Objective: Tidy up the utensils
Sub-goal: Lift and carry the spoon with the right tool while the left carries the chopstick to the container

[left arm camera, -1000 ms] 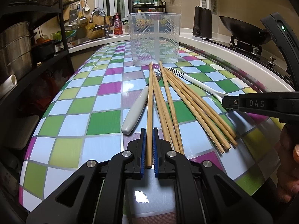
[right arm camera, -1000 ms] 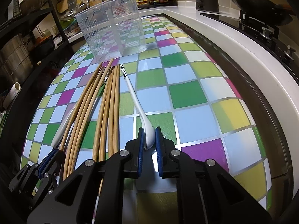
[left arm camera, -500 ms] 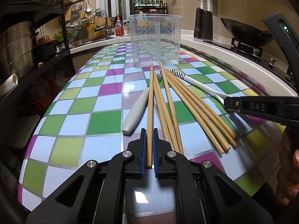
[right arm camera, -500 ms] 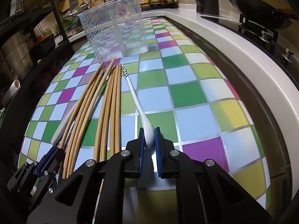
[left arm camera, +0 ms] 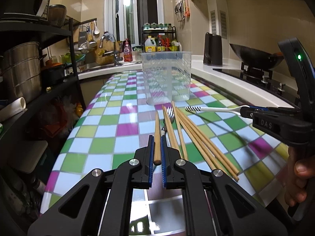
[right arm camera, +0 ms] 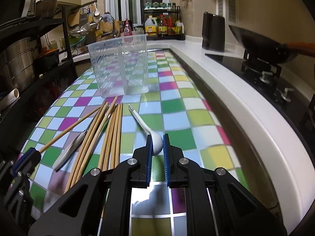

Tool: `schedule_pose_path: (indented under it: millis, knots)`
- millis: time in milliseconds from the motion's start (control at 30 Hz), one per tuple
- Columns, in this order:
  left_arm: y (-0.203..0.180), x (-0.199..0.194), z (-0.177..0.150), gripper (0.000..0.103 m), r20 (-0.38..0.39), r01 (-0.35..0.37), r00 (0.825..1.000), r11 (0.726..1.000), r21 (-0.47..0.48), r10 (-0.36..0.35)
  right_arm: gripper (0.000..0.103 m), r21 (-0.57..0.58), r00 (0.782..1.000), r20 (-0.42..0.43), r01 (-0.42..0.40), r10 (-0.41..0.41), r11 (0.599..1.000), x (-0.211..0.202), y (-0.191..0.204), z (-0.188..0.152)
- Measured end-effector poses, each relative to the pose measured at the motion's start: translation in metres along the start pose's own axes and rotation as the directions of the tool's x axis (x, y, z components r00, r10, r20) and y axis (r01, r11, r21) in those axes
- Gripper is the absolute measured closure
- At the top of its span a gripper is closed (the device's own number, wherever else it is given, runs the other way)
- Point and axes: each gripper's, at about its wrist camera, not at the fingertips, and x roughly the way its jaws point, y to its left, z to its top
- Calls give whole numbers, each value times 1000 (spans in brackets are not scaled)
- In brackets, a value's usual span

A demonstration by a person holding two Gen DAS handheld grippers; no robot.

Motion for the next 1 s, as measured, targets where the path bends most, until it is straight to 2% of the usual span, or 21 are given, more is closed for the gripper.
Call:
schedule_pose_path:
  millis: [367,567,800,1000]
  knots:
    - [9,-4,43,96,86,7,996,1000,16,-9,92,-26,996,90,24,-21,999,-16,-3,42]
    - [26,6,80,96,86,37,996,999,-4,-36,92,-55,991,134,29,-22,998,-23,0,66]
    - [46,24,117,96,39,76,996,996,-55,-74,92,-72,987,158,49,-37,996,-29,1,87]
    - [57,35,147,96,-25,110,993,991,-82,-112,92,-87,990,141,34,-21,996,-31,3,100]
